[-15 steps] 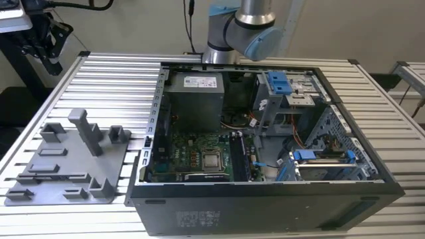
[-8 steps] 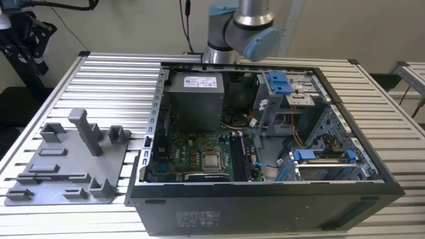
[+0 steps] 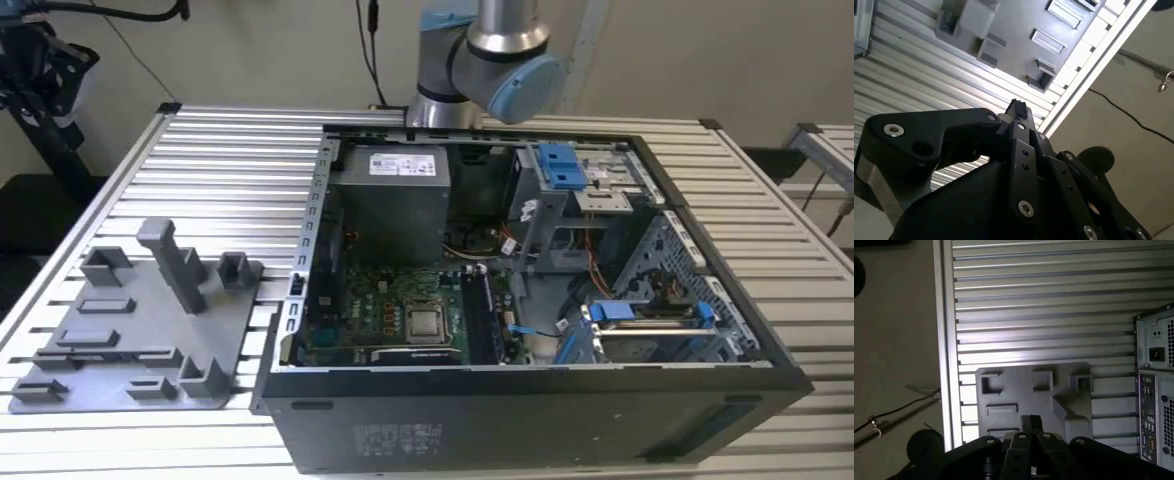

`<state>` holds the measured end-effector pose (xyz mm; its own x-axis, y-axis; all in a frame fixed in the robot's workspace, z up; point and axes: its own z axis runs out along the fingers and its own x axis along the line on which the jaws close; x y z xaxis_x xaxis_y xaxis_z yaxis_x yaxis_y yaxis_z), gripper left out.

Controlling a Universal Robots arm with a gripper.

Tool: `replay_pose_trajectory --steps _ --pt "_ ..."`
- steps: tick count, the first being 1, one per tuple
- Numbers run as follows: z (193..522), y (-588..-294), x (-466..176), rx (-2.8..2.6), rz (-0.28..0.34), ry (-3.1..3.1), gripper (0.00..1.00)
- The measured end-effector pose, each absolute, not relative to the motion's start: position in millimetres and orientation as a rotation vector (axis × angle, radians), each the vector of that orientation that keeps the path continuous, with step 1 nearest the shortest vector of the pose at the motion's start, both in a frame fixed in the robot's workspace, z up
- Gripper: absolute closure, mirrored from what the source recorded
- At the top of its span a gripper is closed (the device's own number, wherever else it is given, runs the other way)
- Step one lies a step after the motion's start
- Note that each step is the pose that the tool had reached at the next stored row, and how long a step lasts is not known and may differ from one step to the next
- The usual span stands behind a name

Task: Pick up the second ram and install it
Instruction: 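Reach for the second ram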

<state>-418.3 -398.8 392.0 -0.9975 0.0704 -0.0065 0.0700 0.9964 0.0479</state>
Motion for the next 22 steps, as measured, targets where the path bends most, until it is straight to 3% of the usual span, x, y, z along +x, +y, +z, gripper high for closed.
replay_pose_trajectory --steps 22 --pt "382 -454 -401 0.109 0.075 3.131 0.89"
